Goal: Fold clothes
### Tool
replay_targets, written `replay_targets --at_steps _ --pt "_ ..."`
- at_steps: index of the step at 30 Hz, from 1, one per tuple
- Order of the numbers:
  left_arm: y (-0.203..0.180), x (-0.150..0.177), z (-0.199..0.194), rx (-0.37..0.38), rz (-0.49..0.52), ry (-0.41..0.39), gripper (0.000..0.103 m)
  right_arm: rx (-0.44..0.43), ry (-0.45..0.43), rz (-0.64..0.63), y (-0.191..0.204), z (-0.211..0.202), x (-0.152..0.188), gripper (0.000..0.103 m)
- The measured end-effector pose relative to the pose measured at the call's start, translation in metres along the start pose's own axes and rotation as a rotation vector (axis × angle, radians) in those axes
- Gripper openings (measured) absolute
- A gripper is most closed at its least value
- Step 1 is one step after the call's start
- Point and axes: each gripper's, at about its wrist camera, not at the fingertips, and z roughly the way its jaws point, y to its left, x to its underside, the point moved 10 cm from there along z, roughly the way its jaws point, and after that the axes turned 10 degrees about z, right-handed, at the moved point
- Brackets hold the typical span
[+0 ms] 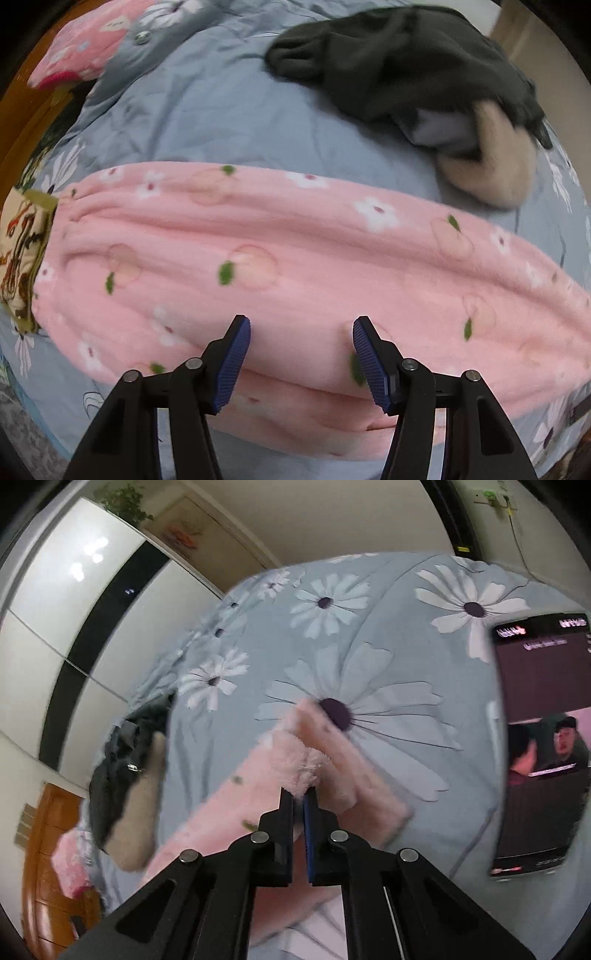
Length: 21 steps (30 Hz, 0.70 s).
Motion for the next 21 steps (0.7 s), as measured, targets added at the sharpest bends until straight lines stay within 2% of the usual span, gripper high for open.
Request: replay_targets --at_steps 3,6,8,13,17,19,21 --pt "-0.001 0.000 0.000 -0.003 0.002 0.001 0.062 0.089 0.059 0.082 -0.038 0.025 0.012 0.004" --pt "0.004 -0.002 -0.003 -0.009 -0.008 -0.005 0.062 0.074 0.039 0.110 -0.039 0.022 0.010 0.004" --pt "0.013 -0.004 -0.007 -0.020 -0.023 -0.019 0.062 0.060 0.013 0.066 -0.028 0.013 0.002 0.004" --pt "0.032 -0.006 -0.007 -0.004 -0.086 -0.022 0.062 0.123 0.058 -0.005 -0.031 0.023 0.004 0.004" --pt "0.029 -0.004 -0.003 0.003 -0.082 -0.011 0.062 0.113 0.067 -0.033 -0.029 0.018 0.010 0.006" --pt "0.027 -0.005 0.000 0.003 -0.079 -0.008 0.062 0.126 0.064 -0.070 -0.023 0.010 0.009 0.014" --pt "0.028 -0.008 0.005 0.003 -0.082 -0.005 0.062 0.141 0.034 -0.145 -0.011 -0.003 0.005 0.016"
